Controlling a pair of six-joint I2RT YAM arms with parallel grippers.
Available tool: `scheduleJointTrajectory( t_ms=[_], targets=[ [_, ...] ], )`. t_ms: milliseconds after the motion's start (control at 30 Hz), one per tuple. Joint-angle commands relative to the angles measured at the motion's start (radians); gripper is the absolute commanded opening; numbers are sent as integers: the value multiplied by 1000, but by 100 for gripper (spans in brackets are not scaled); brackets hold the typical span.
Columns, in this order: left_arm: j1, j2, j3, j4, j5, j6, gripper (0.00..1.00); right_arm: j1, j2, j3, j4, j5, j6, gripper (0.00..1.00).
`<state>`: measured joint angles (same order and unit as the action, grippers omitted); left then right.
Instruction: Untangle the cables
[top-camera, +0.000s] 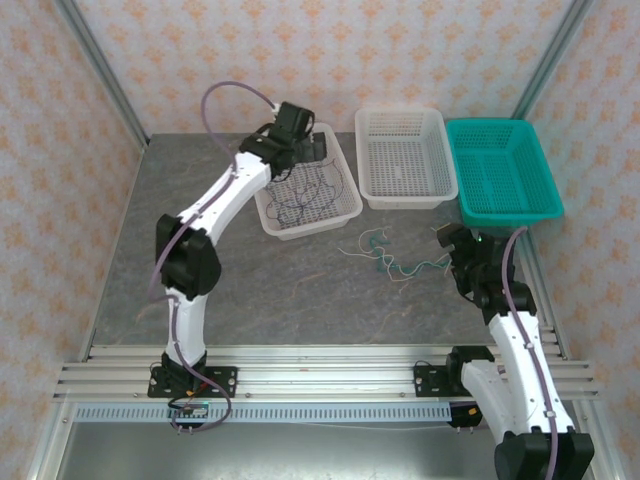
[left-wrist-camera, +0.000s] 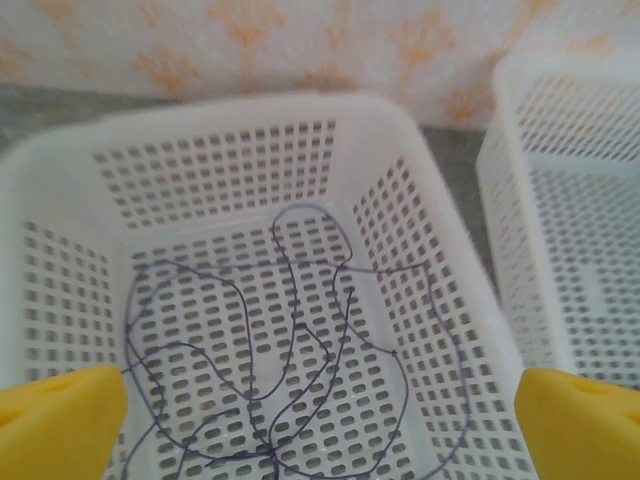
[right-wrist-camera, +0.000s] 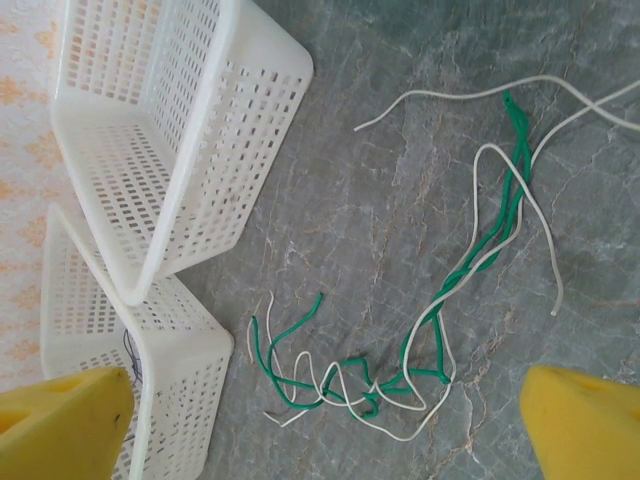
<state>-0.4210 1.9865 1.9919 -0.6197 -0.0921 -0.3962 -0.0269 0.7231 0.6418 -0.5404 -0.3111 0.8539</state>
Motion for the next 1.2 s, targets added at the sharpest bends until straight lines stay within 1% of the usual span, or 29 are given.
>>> scheduleJointTrajectory(
  t_ms=[0,100,200,300,367,400,433,467,500,567,600,633,667,767,800,900,967,1000,1067,1167],
  targets=[
    [0,-252,-40,31,47,-18,100,2,3,34,-43,39,-46,99],
    [-24,-400,-159,100,185,-40,100,5,29,42,-17,8,-111,99],
    [-96,-528,-294,149,274,-41,100,16,69,59,-12,-2,-174,100],
    [-211,-622,-432,165,262,-34,100,72,144,101,-7,-15,-265,98],
    [-283,-667,-536,201,237,-60,100,122,214,135,-6,-42,-336,95],
    [-322,-686,-594,224,211,-82,100,144,249,157,-15,-36,-365,95],
    [-353,-697,-639,244,182,-102,100,154,276,167,-21,-8,-378,97],
    [-385,-708,-688,267,158,-124,100,156,303,168,-20,50,-378,98],
    [-415,-716,-733,292,141,-147,100,154,332,165,-26,148,-372,100],
    [-458,-724,-794,325,124,-189,100,140,408,187,-64,349,-370,99],
    [-481,-727,-813,325,111,-197,100,129,453,212,-86,425,-382,99],
    [-498,-732,-822,321,96,-197,100,119,506,229,-90,465,-397,99],
    [-515,-735,-831,313,80,-198,100,108,563,251,-69,470,-422,99],
    [-530,-752,-857,299,56,-198,100,76,677,293,-19,387,-438,99],
    [-530,-757,-861,291,48,-196,100,72,702,305,-4,395,-460,99],
    [-530,-778,-863,254,27,-188,100,70,760,325,42,452,-633,100],
    [-531,-799,-874,248,10,-190,100,68,801,336,62,420,-792,91],
    [-532,-808,-883,251,4,-190,100,68,821,345,58,423,-848,87],
    [-530,-821,-898,256,-13,-191,100,68,877,369,46,456,-922,76],
    [-532,-821,-890,244,-19,-187,100,67,952,404,27,444,-962,69]
  ],
)
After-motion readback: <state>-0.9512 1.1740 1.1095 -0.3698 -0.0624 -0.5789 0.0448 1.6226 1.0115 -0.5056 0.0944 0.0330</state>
